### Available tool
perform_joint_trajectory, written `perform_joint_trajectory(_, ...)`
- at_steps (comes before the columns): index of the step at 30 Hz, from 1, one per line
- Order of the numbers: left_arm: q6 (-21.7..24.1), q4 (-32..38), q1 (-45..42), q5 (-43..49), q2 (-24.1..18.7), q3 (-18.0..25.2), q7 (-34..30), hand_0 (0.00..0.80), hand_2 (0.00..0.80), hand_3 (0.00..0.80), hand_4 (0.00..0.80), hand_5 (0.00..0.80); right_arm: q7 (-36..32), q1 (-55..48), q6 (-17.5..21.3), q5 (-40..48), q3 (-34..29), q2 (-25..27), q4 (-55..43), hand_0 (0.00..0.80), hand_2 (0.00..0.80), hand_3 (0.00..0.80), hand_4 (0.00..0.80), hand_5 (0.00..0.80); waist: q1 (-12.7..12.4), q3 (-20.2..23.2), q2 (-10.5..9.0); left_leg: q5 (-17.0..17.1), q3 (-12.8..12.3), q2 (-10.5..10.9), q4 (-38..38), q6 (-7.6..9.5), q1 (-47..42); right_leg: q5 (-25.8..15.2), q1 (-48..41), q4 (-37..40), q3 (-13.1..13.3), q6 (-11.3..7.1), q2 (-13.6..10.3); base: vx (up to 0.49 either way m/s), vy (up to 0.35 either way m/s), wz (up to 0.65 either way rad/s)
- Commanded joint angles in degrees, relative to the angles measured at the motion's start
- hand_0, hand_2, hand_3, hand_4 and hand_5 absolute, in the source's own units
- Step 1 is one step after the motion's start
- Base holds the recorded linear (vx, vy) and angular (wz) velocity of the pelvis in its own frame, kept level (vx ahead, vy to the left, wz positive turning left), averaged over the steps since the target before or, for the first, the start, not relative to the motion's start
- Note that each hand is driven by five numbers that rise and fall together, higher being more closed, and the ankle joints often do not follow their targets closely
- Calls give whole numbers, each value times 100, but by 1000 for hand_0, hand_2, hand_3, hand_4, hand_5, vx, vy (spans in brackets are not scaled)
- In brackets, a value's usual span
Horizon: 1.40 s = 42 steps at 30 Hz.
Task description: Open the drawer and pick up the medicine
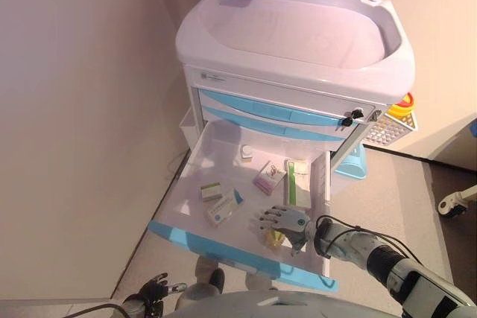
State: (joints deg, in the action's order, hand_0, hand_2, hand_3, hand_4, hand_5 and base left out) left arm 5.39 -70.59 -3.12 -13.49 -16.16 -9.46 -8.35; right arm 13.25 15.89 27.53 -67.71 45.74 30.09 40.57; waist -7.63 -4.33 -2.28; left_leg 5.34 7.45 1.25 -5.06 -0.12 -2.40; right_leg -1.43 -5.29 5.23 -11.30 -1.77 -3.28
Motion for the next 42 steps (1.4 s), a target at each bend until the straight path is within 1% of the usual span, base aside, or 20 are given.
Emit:
perform_joint_trajectory(1, 166, -472, 255, 237, 144, -175, -18, 0, 0, 0, 0, 0, 145, 129, 31, -4, 115, -81, -128, 0, 0, 0, 0, 0, -80, -51, -148, -465, -37, 210, 35, 128, -14, 61, 200, -451, 142, -222, -204, 0, 0, 0)
perform_joint_trajectory(6, 134, -443, 251, 213, 165, -209, 13, 0, 0, 0, 0, 0, 237, 103, -183, 19, 79, -122, -128, 0, 0, 0, 0, 0, -74, -58, -139, -463, -42, 205, 41, 126, -14, 53, 205, -457, 139, -229, -210, 0, 0, 0)
perform_joint_trajectory(12, 136, -457, 261, 186, 164, -201, -6, 0, 0, 0, 0, 0, 296, 96, -278, -27, 32, -136, -167, 0, 0, 0, 0, 0, -47, -64, -120, -466, -48, 208, 37, 131, -24, 47, 211, -458, 157, -228, -207, 0, 0, 0)
perform_joint_trajectory(34, 221, -590, 265, 228, 204, -145, 14, 0, 0, 0, 0, 0, 338, 54, -300, -34, 12, -165, -211, 0, 0, 0, 0, 0, -17, -60, -146, -494, -102, 196, 36, 134, -60, 55, 195, -460, 175, -228, -211, 0, 0, 0)
perform_joint_trajectory(35, 219, -594, 269, 231, 210, -145, 22, 0, 0, 0, 0, 0, 325, 57, -310, -27, 9, -169, -215, 47, 47, 47, 47, 47, -17, -60, -149, -496, -102, 196, 36, 134, -60, 54, 194, -461, 173, -229, -212, 0, 0, 0)
perform_joint_trajectory(36, 217, -599, 276, 235, 216, -144, 31, 0, 0, 0, 0, 0, 319, 61, -312, -27, 10, -180, -222, 257, 257, 257, 257, 257, -16, -65, -152, -498, -103, 197, 37, 134, -67, 54, 189, -463, 171, -228, -213, 0, 0, 0)
perform_joint_trajectory(37, 216, -604, 276, 245, 219, -134, 26, 0, 0, 0, 0, 0, 315, 59, -302, -41, 4, -184, -227, 549, 549, 549, 549, 549, -14, -64, -153, -499, -105, 196, 37, 134, -70, 56, 189, -465, 172, -228, -214, 0, 0, 0)
perform_joint_trajectory(38, 222, -608, 273, 251, 221, -126, 25, 0, 0, 0, 0, 0, 318, 56, -290, -54, 0, -185, -229, 784, 784, 784, 784, 784, -14, -62, -153, -500, -107, 194, 36, 134, -69, 57, 188, -464, 173, -227, -213, 0, 0, 0)
perform_joint_trajectory(39, 231, -612, 267, 249, 221, -122, 31, 0, 0, 0, 0, 0, 328, 42, -283, -62, -3, -179, -241, 800, 800, 800, 800, 800, -14, -61, -155, -502, -106, 196, 35, 135, -71, 56, 186, -461, 173, -226, -213, 0, 0, 0)
perform_joint_trajectory(42, 245, -620, 260, 253, 217, -129, 25, 0, 0, 0, 0, 0, 331, 40, -300, -66, 19, -181, -258, 800, 800, 800, 800, 800, -19, -60, -159, -505, -103, 200, 36, 138, -69, 56, 185, -457, 176, -226, -213, 0, 0, 0)
